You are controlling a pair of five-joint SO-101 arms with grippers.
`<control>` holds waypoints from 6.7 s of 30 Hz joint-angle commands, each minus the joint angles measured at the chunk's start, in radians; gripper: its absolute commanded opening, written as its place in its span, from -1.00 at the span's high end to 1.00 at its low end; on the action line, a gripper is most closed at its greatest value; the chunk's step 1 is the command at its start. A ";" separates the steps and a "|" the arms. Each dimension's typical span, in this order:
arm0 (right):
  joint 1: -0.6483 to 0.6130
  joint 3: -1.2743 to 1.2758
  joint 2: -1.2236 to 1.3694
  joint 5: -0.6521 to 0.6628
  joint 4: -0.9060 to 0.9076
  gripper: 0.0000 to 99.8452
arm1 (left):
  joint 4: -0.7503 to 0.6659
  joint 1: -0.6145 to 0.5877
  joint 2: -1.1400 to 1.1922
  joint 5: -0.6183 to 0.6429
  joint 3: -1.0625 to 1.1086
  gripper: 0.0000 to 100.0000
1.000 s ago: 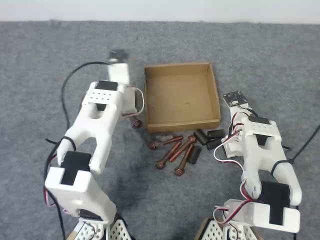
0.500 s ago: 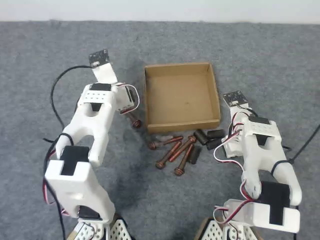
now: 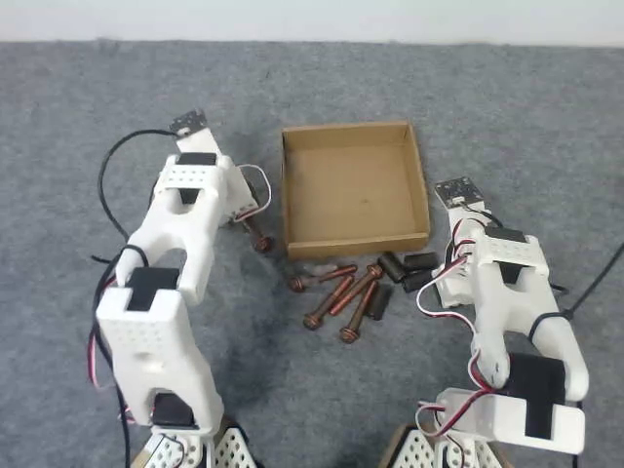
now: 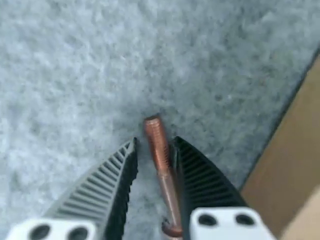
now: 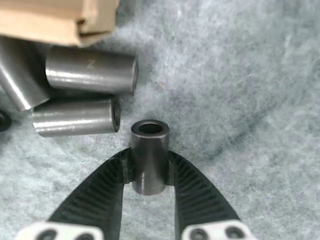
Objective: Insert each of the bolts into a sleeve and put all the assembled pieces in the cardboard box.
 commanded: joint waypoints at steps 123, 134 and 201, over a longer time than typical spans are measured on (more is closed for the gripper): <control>-0.010 -0.044 -0.008 0.048 0.013 0.99 | -0.141 0.020 -0.362 0.132 0.291 0.95; -0.010 -0.046 -0.007 0.048 0.013 0.99 | -0.180 0.025 -0.342 0.249 0.320 0.68; -0.010 -0.044 -0.007 0.048 0.022 0.99 | -0.187 -0.005 -0.127 0.123 0.145 0.87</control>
